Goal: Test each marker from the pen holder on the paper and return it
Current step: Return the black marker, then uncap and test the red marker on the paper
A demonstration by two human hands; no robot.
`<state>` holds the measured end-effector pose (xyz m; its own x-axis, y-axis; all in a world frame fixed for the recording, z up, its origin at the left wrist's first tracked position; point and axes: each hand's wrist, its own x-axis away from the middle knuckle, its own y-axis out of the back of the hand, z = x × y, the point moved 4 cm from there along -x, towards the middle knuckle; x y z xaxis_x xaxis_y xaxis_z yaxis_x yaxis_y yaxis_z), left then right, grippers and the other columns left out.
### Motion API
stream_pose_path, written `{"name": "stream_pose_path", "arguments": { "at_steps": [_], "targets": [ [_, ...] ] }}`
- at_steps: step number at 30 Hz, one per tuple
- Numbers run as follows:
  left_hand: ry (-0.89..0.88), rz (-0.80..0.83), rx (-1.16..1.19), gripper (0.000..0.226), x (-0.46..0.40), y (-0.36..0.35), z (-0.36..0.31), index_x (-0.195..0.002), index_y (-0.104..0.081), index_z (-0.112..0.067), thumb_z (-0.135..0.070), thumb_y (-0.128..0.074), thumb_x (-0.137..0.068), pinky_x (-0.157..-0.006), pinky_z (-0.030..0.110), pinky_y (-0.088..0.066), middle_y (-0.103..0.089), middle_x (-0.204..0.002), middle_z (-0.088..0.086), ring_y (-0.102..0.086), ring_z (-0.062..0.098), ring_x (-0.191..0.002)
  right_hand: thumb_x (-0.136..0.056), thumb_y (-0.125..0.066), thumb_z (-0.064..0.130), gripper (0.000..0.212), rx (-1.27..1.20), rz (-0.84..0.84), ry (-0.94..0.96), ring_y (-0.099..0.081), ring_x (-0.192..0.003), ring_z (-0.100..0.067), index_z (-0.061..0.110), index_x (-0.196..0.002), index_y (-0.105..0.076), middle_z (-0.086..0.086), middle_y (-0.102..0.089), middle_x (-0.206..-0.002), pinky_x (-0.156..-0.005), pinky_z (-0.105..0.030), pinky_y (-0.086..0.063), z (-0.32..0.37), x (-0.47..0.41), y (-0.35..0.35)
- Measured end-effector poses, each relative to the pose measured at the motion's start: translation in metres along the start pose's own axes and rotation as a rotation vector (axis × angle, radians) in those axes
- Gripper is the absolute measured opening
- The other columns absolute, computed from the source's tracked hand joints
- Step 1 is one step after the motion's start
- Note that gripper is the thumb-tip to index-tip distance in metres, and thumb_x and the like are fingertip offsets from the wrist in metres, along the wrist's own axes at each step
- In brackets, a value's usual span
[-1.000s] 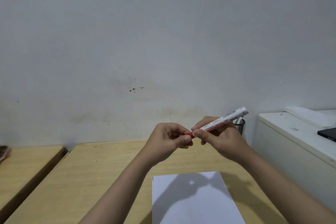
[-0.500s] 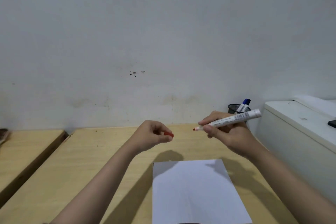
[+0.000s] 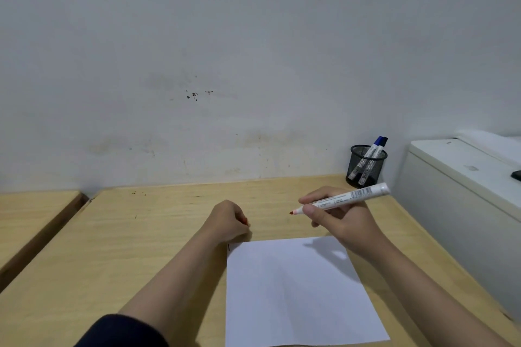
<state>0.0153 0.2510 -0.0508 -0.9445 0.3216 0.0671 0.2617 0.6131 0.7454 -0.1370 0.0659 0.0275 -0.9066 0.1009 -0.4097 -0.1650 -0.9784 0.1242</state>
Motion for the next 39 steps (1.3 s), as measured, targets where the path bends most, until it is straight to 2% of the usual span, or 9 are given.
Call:
{"name": "stream_pose_path", "arguments": {
  "at_steps": [4,7,9,11,14,17,23,30,39],
  "targets": [
    [-0.003,0.041,0.009,0.005,-0.001,-0.001,0.002,-0.070,-0.070,-0.014,-0.012,-0.072,-0.065,-0.058,0.020,-0.047,-0.072,-0.078,0.005,-0.065,0.018,-0.074,-0.078,-0.067,-0.002,0.007,-0.019,-0.008,-0.021,-0.061,-0.054,-0.005,0.003,-0.082,-0.070,0.006,-0.073,-0.067,-0.054,-0.016,-0.049,-0.002,-0.003,-0.004],
    [0.007,0.022,0.104,0.031,0.004,0.006,0.012,-0.101,-0.065,-0.013,-0.017,-0.075,-0.072,-0.056,0.016,-0.046,-0.068,-0.085,0.008,-0.063,0.016,-0.073,-0.078,-0.068,-0.003,0.009,-0.066,-0.051,-0.042,-0.061,-0.053,-0.006,0.004,-0.081,-0.071,0.004,-0.072,-0.063,-0.049,-0.018,-0.050,-0.004,-0.004,-0.009],
    [-0.011,-0.049,0.175,0.035,0.013,0.016,0.018,-0.110,-0.063,-0.010,-0.022,-0.071,-0.078,-0.065,0.020,-0.047,-0.070,-0.089,0.014,-0.067,0.021,-0.081,-0.078,-0.069,0.000,0.009,-0.067,-0.086,-0.074,-0.058,-0.049,-0.007,0.008,-0.082,-0.072,0.004,-0.071,-0.059,-0.046,-0.019,-0.048,-0.007,-0.004,-0.012],
    [-0.041,-0.108,0.278,0.024,0.028,0.026,0.024,-0.104,-0.065,-0.009,-0.016,-0.067,-0.081,-0.067,0.025,-0.051,-0.072,-0.087,0.017,-0.071,0.023,-0.078,-0.077,-0.072,0.006,0.010,-0.053,-0.106,-0.116,-0.056,-0.047,-0.010,0.013,-0.083,-0.073,0.003,-0.069,-0.058,-0.045,-0.022,-0.049,-0.013,-0.004,-0.018],
    [-0.091,-0.119,0.293,0.012,0.055,0.031,0.030,-0.091,-0.068,-0.015,-0.016,-0.068,-0.080,-0.061,0.017,-0.050,-0.074,-0.081,0.002,-0.067,0.006,-0.066,-0.078,-0.072,0.008,0.010,-0.070,-0.096,-0.167,-0.057,-0.050,-0.010,0.014,-0.086,-0.074,0.002,-0.070,-0.061,-0.043,-0.025,-0.051,-0.021,-0.004,-0.035],
    [-0.103,-0.062,0.240,0.023,0.073,0.027,0.037,-0.085,-0.070,-0.026,-0.028,-0.081,-0.065,-0.059,0.014,-0.048,-0.069,-0.084,-0.002,-0.061,0.004,-0.067,-0.078,-0.071,0.007,0.009,-0.093,-0.069,-0.253,-0.057,-0.050,-0.013,0.011,-0.085,-0.074,0.000,-0.069,-0.062,-0.042,-0.027,-0.051,-0.036,-0.007,-0.061],
    [-0.177,-0.094,0.095,0.035,0.079,0.015,0.047,-0.081,-0.066,-0.029,-0.040,-0.083,-0.052,-0.070,0.029,-0.052,-0.066,-0.083,-0.010,-0.059,0.009,-0.073,-0.075,-0.070,0.010,0.006,-0.066,-0.051,-0.473,-0.060,-0.055,-0.015,0.014,-0.079,-0.073,-0.007,-0.068,-0.068,-0.051,-0.030,-0.052,-0.080,-0.005,-0.106],
    [-0.210,-0.105,0.076,0.046,0.074,0.017,0.053,-0.080,-0.066,-0.033,-0.060,-0.072,-0.043,-0.073,0.033,-0.051,-0.063,-0.081,-0.007,-0.057,0.009,-0.073,-0.075,-0.072,0.013,0.006,0.000,-0.035,-0.473,-0.065,-0.066,-0.012,0.015,-0.081,-0.073,-0.008,-0.070,-0.077,-0.055,-0.023,-0.054,-0.097,0.001,-0.109],
    [-0.208,-0.085,0.049,0.038,0.073,0.016,0.056,-0.081,-0.071,-0.037,-0.056,-0.079,-0.049,-0.075,0.033,-0.050,-0.060,-0.080,-0.007,-0.057,0.007,-0.074,-0.078,-0.072,0.016,0.008,0.030,-0.003,-0.469,-0.063,-0.064,-0.008,0.017,-0.086,-0.074,0.001,-0.070,-0.079,-0.050,-0.014,-0.048,-0.099,0.001,-0.111]
  ]
}}
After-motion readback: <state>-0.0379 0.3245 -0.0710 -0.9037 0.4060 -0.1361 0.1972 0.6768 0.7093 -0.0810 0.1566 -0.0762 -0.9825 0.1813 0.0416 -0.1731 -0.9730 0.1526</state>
